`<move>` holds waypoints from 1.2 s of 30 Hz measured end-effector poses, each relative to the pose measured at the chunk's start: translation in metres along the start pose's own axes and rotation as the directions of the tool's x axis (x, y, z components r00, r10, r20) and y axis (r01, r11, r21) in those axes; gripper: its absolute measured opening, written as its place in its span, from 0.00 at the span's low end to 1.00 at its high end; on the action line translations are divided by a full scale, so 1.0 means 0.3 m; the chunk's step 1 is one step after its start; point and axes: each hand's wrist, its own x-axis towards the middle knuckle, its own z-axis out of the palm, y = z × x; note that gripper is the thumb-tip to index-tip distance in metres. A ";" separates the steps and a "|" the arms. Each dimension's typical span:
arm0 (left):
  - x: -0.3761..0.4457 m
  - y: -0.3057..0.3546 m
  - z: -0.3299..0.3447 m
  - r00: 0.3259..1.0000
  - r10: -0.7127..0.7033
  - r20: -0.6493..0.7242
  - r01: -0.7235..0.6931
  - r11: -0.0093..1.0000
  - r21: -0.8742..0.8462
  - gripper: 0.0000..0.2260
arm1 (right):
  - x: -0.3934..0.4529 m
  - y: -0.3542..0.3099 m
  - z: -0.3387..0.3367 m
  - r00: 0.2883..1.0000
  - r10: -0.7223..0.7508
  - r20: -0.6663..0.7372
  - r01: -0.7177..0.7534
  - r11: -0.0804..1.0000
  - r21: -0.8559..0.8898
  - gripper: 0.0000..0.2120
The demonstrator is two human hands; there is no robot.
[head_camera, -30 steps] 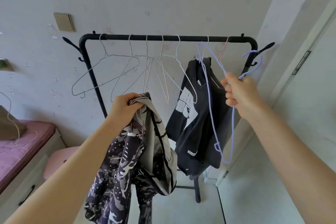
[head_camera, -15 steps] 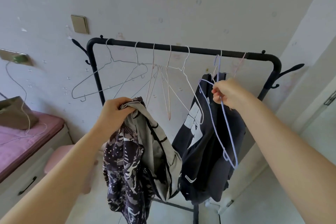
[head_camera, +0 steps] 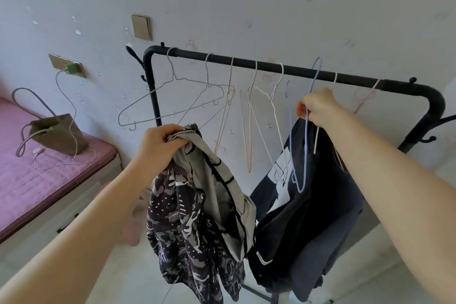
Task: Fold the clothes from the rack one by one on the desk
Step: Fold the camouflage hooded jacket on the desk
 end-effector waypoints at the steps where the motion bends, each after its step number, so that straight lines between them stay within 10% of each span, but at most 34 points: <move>1: 0.000 0.001 0.000 1.000 -0.002 -0.006 0.002 1.000 0.007 0.15 | 0.006 0.003 0.004 1.000 -0.001 0.005 0.001 1.000 -0.007 0.10; 13: 0.013 -0.005 -0.046 1.000 0.002 -0.029 -0.001 0.999 0.037 0.11 | 0.013 0.077 0.034 0.999 0.012 0.051 0.001 0.969 -0.246 0.18; 17: -0.001 -0.008 -0.087 0.999 0.006 -0.051 -0.004 1.000 0.027 0.11 | -0.110 0.061 0.034 0.971 -0.238 0.020 0.201 0.769 -0.607 0.15; 22: -0.004 0.009 -0.164 0.996 0.017 -0.090 -0.018 1.000 -0.002 0.10 | -0.307 0.108 0.101 0.887 -0.419 0.193 0.435 0.621 -0.652 0.17; 30: 0.022 0.085 -0.398 0.978 0.086 -0.188 -0.100 0.993 -0.067 0.09 | -0.542 0.410 0.279 0.766 0.182 0.616 0.469 0.497 -0.730 0.30; 36: 0.017 0.143 -0.589 0.966 0.150 -0.209 -0.179 0.976 -0.125 0.10 | -0.740 0.563 0.400 0.616 0.510 0.600 0.489 0.350 -0.799 0.48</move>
